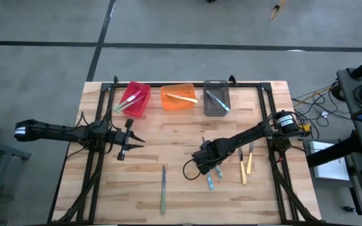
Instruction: Sort silverware by color (type)
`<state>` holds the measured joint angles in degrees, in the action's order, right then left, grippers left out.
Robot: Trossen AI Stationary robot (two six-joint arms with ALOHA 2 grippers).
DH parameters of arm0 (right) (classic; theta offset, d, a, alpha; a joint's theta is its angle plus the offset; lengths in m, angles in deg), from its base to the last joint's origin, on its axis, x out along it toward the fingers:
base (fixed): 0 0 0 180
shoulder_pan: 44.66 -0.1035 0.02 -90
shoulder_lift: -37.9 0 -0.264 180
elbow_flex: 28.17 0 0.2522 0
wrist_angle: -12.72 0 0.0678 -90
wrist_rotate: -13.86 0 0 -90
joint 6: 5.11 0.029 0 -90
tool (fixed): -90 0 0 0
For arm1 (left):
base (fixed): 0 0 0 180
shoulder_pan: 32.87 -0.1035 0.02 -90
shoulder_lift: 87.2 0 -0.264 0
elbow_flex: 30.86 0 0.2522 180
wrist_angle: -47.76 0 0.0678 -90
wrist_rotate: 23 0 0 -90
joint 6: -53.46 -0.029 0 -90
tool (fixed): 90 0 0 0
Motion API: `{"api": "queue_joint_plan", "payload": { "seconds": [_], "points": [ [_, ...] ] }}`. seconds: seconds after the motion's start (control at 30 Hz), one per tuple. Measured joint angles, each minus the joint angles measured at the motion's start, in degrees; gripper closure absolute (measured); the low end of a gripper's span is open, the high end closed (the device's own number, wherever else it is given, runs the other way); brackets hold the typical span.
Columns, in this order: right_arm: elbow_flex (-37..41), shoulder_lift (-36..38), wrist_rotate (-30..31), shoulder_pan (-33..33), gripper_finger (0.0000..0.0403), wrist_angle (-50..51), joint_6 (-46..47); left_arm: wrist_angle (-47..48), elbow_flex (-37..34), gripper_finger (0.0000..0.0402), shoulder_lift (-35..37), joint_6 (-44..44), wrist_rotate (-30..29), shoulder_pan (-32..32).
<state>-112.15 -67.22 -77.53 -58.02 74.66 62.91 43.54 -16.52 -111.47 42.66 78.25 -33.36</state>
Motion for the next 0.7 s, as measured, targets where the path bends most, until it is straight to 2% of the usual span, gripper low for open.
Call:
{"api": "queue_joint_plan", "payload": {
  "seconds": [0.27,0.47,0.7],
  "points": [
    [-0.09,0.16,-0.53,0.41,0.0282,-0.11,-1.23,1.56,1.22,0.0331,0.58,1.86,-0.02,0.0],
    [-0.11,0.74,-0.34,0.48,0.0282,-0.43,-1.56,11.02,4.42,0.0331,4.16,-0.58,-0.14,0.0],
    [-0.11,0.76,-1.98,0.39,0.0282,-0.52,-2.1,10.47,2.52,0.0331,9.04,-1.06,-0.11,0.0]
  ]
}}
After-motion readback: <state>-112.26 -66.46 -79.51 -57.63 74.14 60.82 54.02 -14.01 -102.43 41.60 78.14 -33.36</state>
